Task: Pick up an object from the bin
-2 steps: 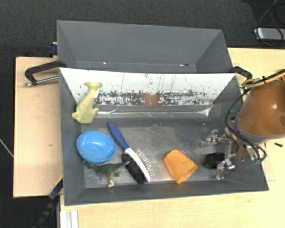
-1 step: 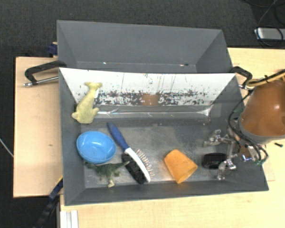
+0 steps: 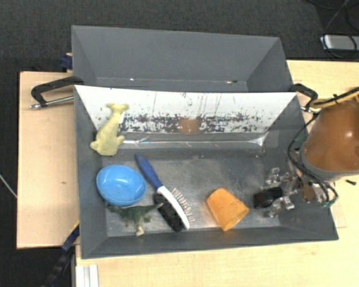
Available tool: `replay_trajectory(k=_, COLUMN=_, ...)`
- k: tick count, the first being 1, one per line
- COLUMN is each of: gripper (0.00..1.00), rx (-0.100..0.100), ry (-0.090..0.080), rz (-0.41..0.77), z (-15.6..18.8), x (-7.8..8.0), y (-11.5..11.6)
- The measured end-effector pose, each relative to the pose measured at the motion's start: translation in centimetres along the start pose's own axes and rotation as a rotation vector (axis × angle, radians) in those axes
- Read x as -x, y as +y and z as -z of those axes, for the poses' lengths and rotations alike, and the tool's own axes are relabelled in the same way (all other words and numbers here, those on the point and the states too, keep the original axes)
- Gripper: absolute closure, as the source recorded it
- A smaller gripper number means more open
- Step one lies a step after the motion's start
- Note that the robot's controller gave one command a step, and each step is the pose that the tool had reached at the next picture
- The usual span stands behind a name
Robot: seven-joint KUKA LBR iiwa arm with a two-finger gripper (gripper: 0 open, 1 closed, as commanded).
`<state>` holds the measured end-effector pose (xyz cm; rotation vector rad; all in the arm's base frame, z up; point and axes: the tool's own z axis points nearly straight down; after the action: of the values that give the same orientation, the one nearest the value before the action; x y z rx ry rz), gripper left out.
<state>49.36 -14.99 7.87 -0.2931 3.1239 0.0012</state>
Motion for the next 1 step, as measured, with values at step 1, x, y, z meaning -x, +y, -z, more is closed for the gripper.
replay_trajectory(k=1, gripper=1.0, rx=-0.006, ry=-0.01, rz=0.047, z=14.73, x=1.98, y=0.21)
